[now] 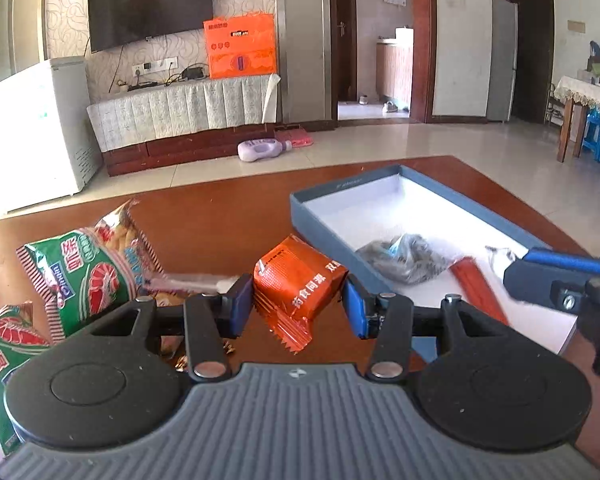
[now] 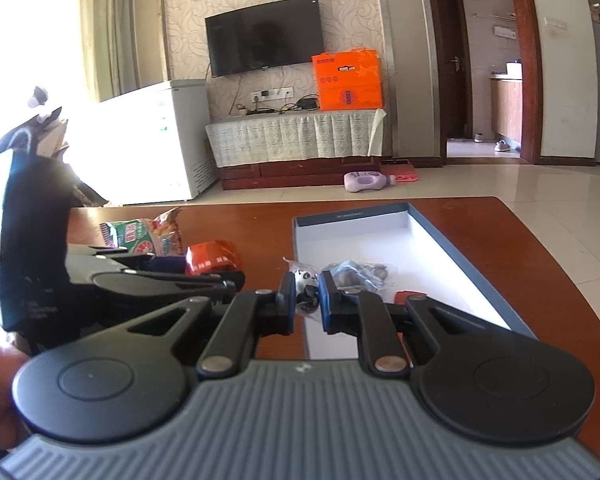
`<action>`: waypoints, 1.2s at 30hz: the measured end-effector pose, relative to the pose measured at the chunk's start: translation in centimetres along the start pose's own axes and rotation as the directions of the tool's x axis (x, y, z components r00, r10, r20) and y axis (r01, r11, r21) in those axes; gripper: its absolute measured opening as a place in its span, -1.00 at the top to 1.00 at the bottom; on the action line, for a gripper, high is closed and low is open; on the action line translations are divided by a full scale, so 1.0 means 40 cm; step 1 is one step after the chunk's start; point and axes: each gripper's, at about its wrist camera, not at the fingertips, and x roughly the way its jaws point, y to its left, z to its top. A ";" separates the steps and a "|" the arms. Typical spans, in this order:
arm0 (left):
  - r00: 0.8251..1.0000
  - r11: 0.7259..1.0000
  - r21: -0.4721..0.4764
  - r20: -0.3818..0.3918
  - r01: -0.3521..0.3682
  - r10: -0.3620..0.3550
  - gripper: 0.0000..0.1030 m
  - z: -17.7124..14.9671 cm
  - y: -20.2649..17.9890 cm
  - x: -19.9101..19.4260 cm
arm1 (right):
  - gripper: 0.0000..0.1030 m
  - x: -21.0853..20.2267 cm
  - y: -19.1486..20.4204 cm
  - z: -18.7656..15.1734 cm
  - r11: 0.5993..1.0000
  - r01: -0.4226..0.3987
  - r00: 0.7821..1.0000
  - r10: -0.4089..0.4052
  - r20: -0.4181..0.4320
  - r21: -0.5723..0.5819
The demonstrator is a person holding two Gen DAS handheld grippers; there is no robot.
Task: Organize snacks
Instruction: 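Carry the orange packet with the left gripper while the right gripper carries the candy to the box, then open the left gripper over the box while the right gripper releases the candy inside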
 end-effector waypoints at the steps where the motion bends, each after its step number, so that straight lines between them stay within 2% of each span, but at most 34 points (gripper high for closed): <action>1: 1.000 1.000 -0.003 0.004 0.005 -0.005 -0.04 0.004 -0.005 0.000 | 0.72 0.000 -0.004 0.000 1.000 0.003 1.000 -0.003 0.000 0.003; 13: 0.998 0.999 0.025 0.052 0.039 -0.040 -0.05 0.043 -0.071 -0.005 | 0.72 -0.002 -0.047 0.005 0.999 0.030 0.999 -0.030 0.012 0.039; 36: 0.992 0.994 0.017 0.058 0.111 -0.112 -0.05 0.098 -0.148 0.052 | 0.72 0.028 -0.097 0.003 0.990 0.080 0.997 -0.082 0.008 0.116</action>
